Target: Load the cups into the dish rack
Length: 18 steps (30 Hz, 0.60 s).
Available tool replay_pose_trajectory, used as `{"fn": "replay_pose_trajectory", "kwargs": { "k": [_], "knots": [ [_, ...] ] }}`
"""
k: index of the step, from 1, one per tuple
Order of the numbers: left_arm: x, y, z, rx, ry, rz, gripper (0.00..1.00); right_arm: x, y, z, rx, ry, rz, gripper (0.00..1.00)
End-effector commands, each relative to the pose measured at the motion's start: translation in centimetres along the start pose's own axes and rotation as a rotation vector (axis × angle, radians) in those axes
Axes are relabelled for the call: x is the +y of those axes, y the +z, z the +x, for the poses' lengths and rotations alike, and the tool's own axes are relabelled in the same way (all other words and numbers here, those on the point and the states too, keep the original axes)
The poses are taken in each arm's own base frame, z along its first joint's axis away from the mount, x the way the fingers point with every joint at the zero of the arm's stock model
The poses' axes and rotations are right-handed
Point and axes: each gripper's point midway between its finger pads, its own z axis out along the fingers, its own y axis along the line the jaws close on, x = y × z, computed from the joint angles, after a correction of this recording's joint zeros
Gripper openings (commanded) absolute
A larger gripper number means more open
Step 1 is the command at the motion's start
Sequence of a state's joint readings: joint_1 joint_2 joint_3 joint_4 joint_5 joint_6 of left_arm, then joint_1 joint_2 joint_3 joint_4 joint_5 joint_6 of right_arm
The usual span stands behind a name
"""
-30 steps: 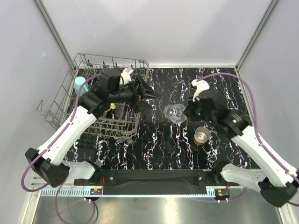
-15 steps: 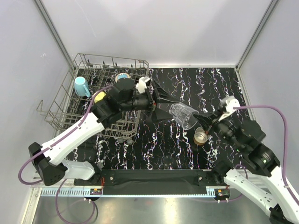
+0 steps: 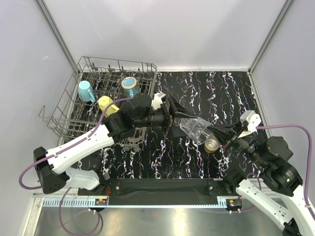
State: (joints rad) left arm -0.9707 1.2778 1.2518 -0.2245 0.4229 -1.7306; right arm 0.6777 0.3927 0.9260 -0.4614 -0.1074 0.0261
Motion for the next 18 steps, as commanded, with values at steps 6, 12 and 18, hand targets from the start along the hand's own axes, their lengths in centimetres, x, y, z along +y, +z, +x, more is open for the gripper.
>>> {"fn": "replay_pose_trajectory", "kwargs": {
  "k": [6, 12, 18],
  "knots": [
    [-3.6, 0.0, 1.1, 0.003, -0.014, 0.126, 0.89, 1.5, -1.0, -2.9, -0.087, -0.083, -0.086, 0.0],
    [-3.3, -0.2, 1.0, -0.009, 0.043, 0.134, 0.86, 2.3, -1.4, -2.7, -0.074, -0.099, -0.136, 0.0],
    [-2.3, 0.3, 0.8, -0.014, 0.079, 0.114, 0.84, 2.4, -1.9, -2.4, -0.054, -0.115, -0.143, 0.0]
  ]
}}
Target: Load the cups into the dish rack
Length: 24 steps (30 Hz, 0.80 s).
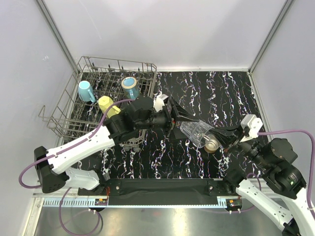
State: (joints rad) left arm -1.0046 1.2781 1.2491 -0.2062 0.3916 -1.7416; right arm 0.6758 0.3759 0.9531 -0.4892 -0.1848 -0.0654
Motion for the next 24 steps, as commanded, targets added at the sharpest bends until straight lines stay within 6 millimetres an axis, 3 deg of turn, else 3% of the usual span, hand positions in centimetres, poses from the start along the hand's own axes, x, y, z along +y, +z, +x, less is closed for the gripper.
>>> {"fn": "replay_pose_trajectory", "kwargs": {
  "k": [1, 10, 13, 16, 17, 19, 20, 23, 24],
  "knots": [
    [-2.4, 0.0, 0.0, -0.018, 0.087, 0.117, 0.84, 1.3, -0.8, -1.8, -0.044, -0.019, -0.065, 0.0],
    [-4.4, -0.9, 0.2, -0.042, 0.181, 0.256, 0.71, 1.6, -1.4, -1.9, -0.03, -0.017, -0.083, 0.0],
    [-4.5, -0.6, 0.5, -0.024, 0.195, 0.252, 0.58, 1.4, -1.5, -2.0, -0.029, -0.018, -0.066, 0.0],
    [-4.6, -0.5, 0.4, -0.032, 0.21, 0.249, 0.35, 0.7, -1.5, -2.0, -0.019, 0.0, -0.023, 0.0],
    [-4.6, -0.5, 0.4, -0.037, 0.217, 0.246, 0.18, 0.5, -1.5, -2.0, -0.016, 0.013, -0.006, 0.08],
    [-4.0, -0.5, 0.3, -0.041, 0.216, 0.216, 0.0, -0.4, -1.6, -1.7, 0.002, 0.023, 0.047, 0.31],
    [-3.8, -0.6, 0.0, -0.06, 0.214, 0.205, 0.0, -0.9, -1.7, -1.5, 0.012, 0.027, 0.072, 0.54],
    [-2.9, -1.5, -1.5, -0.14, 0.24, 0.134, 0.0, -2.5, -2.3, -0.7, 0.056, 0.05, 0.174, 0.75],
    [-3.8, -2.2, -1.6, -0.167, 0.304, 0.134, 0.0, -2.5, -2.4, -0.3, 0.07, 0.057, 0.181, 0.77]
  ]
}}
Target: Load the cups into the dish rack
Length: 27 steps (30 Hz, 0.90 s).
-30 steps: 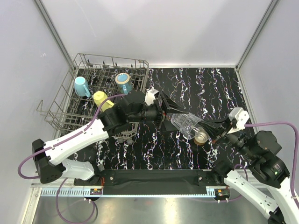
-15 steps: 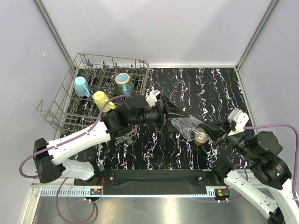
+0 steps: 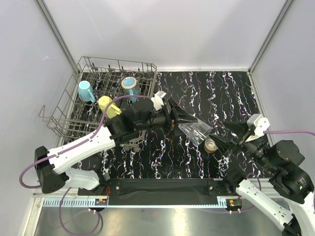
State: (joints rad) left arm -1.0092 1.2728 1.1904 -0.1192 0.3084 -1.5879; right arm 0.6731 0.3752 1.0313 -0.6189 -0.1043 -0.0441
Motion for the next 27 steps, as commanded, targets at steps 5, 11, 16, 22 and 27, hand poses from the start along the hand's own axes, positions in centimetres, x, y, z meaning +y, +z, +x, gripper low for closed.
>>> {"fn": "replay_pose_trajectory", "kwargs": {
  "k": [5, 11, 16, 22, 27],
  "knots": [
    [-5.2, -6.7, -5.8, -0.34, 0.395, -0.153, 0.0, -3.0, -1.6, 0.9, 0.065, 0.145, 0.223, 0.82],
    [-3.7, -13.5, -12.6, -0.689, 0.68, -0.517, 0.0, -3.7, -1.5, 2.5, 0.17, 0.284, 0.315, 0.82],
    [-2.2, -16.9, -18.1, -0.92, 0.804, -0.685, 0.0, -5.0, -1.7, 5.8, 0.354, 0.431, 0.503, 0.82],
    [1.5, -19.6, -24.1, -1.023, 0.785, -0.876, 0.0, -4.8, -1.7, 9.1, 0.478, 0.538, 0.589, 0.82],
    [6.2, -19.1, -27.5, -0.959, 0.762, -1.027, 0.0, -5.3, -1.5, 9.4, 0.466, 0.531, 0.616, 0.82]
  ]
}}
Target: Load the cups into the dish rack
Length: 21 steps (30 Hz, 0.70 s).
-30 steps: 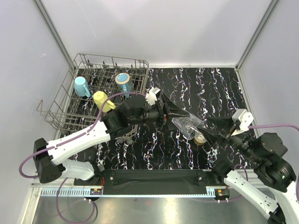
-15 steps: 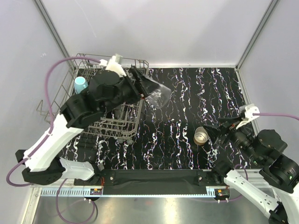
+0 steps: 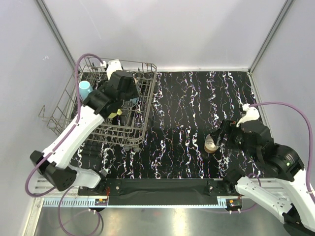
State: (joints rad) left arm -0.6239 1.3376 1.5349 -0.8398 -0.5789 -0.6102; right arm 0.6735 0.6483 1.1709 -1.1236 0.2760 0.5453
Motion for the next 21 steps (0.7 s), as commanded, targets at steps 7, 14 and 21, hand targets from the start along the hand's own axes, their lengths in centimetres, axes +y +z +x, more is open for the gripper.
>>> {"fn": "replay_pose_trajectory", "kwargs": {
  "k": [7, 14, 21],
  "knots": [
    [1.4, 4.5, 1.3, 0.027, 0.011, -0.122, 0.0, -1.4, -0.3, -1.8, -0.086, 0.028, 0.086, 0.82],
    [2.3, 5.7, 5.5, 0.135, -0.017, -0.173, 0.0, -1.4, 0.5, -1.6, -0.083, 0.037, 0.101, 0.82],
    [3.2, 7.1, 7.6, 0.147, -0.049, -0.224, 0.0, -1.3, 2.1, -0.1, -0.048, 0.101, 0.107, 0.81]
  ]
}}
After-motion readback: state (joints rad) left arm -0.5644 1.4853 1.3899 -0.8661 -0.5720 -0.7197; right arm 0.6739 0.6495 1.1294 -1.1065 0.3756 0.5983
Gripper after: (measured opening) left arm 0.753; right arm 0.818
